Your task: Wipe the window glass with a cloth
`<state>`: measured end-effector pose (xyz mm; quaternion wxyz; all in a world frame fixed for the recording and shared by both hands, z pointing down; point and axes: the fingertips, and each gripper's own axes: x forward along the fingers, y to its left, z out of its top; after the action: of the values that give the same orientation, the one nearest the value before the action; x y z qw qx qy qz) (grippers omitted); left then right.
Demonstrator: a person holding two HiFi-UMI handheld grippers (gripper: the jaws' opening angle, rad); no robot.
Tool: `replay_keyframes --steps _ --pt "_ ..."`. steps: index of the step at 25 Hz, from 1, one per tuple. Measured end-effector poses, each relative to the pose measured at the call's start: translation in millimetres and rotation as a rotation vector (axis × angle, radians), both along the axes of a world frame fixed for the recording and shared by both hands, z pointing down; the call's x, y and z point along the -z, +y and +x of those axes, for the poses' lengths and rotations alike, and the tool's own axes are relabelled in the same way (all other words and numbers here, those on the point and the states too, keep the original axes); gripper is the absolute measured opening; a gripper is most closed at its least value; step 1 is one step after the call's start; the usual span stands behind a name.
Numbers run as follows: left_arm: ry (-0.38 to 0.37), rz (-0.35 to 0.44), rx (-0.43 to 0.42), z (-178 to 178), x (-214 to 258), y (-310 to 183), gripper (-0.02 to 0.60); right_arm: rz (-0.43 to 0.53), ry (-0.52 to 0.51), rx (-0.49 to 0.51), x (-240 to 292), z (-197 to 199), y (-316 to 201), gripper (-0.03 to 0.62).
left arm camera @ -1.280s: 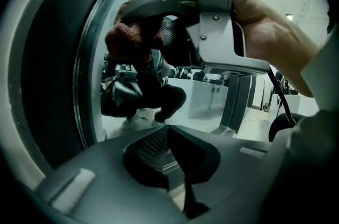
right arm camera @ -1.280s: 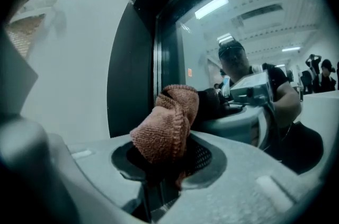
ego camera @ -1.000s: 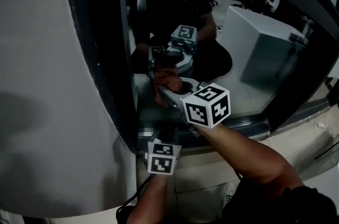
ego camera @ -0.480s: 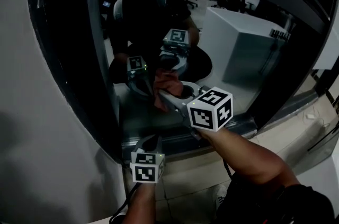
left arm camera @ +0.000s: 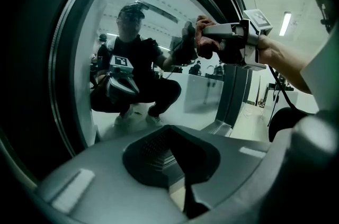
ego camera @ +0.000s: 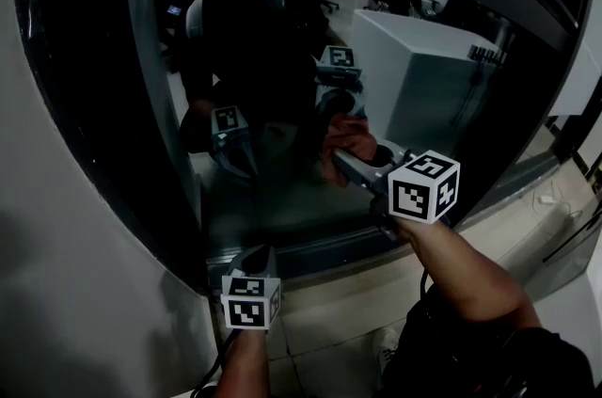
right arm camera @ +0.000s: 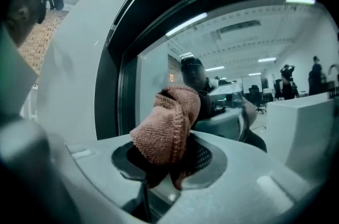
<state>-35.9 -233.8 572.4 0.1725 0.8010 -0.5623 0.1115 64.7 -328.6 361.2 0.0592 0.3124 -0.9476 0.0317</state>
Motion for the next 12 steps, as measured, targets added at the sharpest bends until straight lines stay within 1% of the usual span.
replay_keyframes --steps 7,12 --pt "-0.007 -0.009 -0.012 9.4 -2.6 -1.2 0.017 -0.005 0.003 -0.109 0.9 66.5 -19.7 0.112" --pt "-0.017 -0.014 -0.023 8.4 -8.3 -2.1 0.017 0.008 0.015 -0.147 -0.3 82.8 -27.0 0.112"
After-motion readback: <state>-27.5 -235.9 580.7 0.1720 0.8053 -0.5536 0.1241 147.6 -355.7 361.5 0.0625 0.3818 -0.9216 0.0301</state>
